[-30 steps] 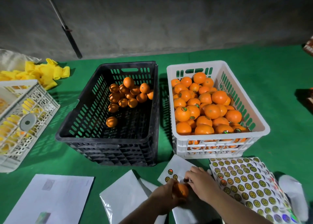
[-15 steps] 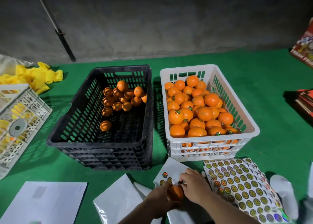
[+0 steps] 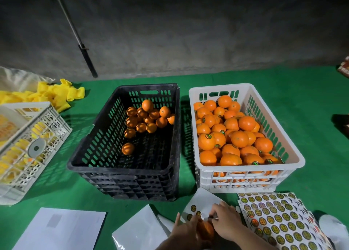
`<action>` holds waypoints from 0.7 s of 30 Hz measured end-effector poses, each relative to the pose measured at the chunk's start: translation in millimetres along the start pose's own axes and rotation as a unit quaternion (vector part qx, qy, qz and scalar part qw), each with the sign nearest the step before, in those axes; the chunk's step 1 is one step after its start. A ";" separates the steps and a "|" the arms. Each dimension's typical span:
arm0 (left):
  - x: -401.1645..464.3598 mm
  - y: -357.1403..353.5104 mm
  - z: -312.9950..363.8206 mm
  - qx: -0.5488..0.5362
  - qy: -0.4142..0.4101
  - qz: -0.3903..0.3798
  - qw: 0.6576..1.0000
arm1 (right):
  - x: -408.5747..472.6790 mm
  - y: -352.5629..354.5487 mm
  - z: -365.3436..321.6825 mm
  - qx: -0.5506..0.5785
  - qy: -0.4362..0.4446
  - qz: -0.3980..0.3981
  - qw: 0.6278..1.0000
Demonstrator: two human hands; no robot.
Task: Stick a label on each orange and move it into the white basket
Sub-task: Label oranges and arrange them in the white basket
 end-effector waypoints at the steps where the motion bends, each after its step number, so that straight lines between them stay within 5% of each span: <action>1: -1.3 0.9 1.2 -0.001 0.000 0.000 1.000 | 0.2 1.0 -0.6 0.005 -0.003 0.002 1.000; 21: -8.3 4.3 4.8 -0.042 -0.007 -0.026 0.999 | -5.4 22.9 -9.5 -0.017 0.097 0.016 0.995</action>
Point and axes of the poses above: each hand's wrist, its own x-axis towards the middle knuckle, its own y-axis out of the back of the hand, z = x × y, the point moved 2 cm from there along x, towards the middle knuckle, and after that the axes turned 7 degrees about z, right-handed, at the moved point
